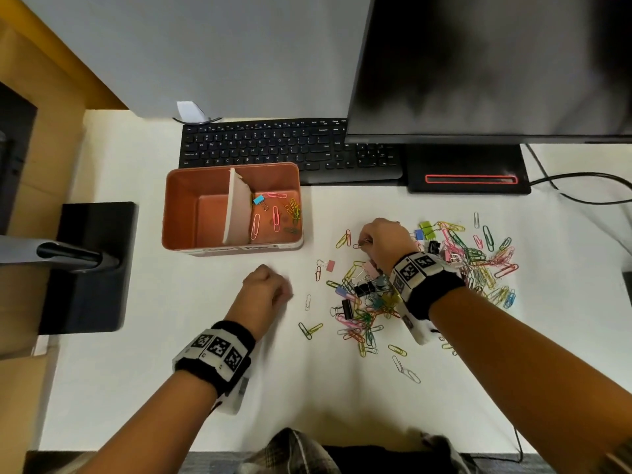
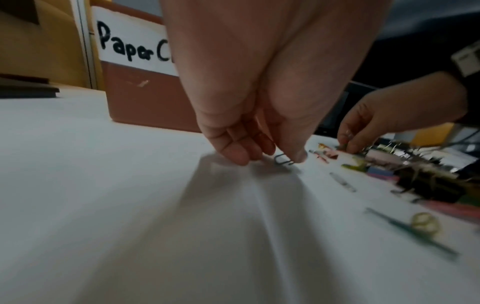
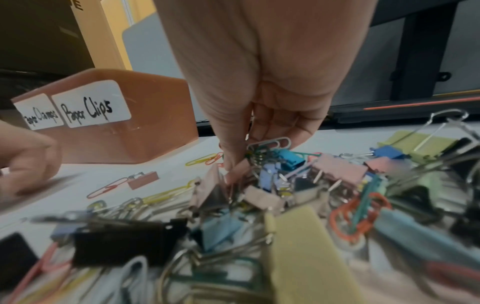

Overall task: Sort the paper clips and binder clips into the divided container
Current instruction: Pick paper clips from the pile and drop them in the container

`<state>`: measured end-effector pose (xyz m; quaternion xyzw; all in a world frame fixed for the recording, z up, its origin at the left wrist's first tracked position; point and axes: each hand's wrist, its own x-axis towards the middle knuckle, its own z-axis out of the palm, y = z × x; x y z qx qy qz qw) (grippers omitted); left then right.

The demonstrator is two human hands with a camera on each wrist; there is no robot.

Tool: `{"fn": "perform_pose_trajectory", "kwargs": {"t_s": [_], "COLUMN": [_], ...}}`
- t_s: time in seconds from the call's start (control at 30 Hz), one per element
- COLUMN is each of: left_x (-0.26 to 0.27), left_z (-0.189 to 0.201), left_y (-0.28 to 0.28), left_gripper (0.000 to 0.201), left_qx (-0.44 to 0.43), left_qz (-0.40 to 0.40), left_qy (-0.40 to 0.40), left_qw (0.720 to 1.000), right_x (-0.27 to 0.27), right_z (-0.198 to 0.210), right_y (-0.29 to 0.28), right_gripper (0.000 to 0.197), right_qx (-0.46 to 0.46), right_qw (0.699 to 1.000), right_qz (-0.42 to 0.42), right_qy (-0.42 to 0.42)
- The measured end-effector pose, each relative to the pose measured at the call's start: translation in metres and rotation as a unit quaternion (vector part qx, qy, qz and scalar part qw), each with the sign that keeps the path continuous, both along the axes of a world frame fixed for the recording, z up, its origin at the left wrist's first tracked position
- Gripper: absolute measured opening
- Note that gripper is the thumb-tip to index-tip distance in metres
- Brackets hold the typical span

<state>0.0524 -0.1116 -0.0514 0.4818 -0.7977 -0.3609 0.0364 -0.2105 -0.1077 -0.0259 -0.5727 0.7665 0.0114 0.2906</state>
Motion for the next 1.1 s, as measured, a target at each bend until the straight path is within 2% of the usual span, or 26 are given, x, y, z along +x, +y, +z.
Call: {"fn": "perform_pose_trajectory", "kwargs": {"t_s": [0.1, 0.23, 0.3, 0.43, 0.57, 0.63, 0.77, 0.87, 1.1], "left_x": [-0.003, -0.001, -0.002, -0.011, -0.015, -0.018, -0.022, -0.021, -0.039], "left_z": [0.006, 0.001, -0.004, -0.003, -0.004, 0.0, 0.007, 0.009, 0.012], "left_y": [0.021, 0.046, 0.053, 0.053, 0.047, 0.046, 0.046, 0.042, 0.03], "left_gripper": [0.008, 0.012, 0.011, 0.007, 0.01, 0.011, 0.028, 0.031, 0.04], "left_qx": [0.009, 0.001, 0.002, 0.043, -0.005, -0.007, 0.038, 0.067, 0.093], "left_qz": [-0.075, -0.124, -0.102, 0.009, -0.012, 0.002, 0.041, 0.052, 0.137], "left_qy": [0.04, 0.008, 0.025, 0.079, 0.075, 0.072, 0.074, 0.069, 0.081], "left_qw": [0.996, 0.992, 0.995, 0.996, 0.997, 0.997, 0.996, 0.994, 0.983], "right_x": [0.0, 0.0, 0.0, 0.002, 0.005, 0.006, 0.005, 0.002, 0.001], "right_z": [0.0, 0.0, -0.001, -0.001, 0.003, 0.005, 0.005, 0.004, 0.012], "right_y": [0.005, 0.007, 0.007, 0.006, 0.005, 0.005, 0.005, 0.004, -0.01], "right_gripper": [0.014, 0.015, 0.016, 0.016, 0.02, 0.022, 0.023, 0.022, 0.02], "right_qx": [-0.009, -0.016, -0.019, -0.015, 0.018, 0.034, 0.054, 0.057, -0.036], "right_qw": [1.0, 1.0, 1.0, 0.999, 0.998, 0.998, 0.997, 0.996, 0.994], "right_qz": [0.0, 0.005, 0.016, 0.049, 0.057, 0.043, 0.035, 0.054, 0.078], "right_qy": [-0.009, -0.014, -0.01, -0.015, -0.024, -0.035, -0.042, -0.042, -0.06]}}
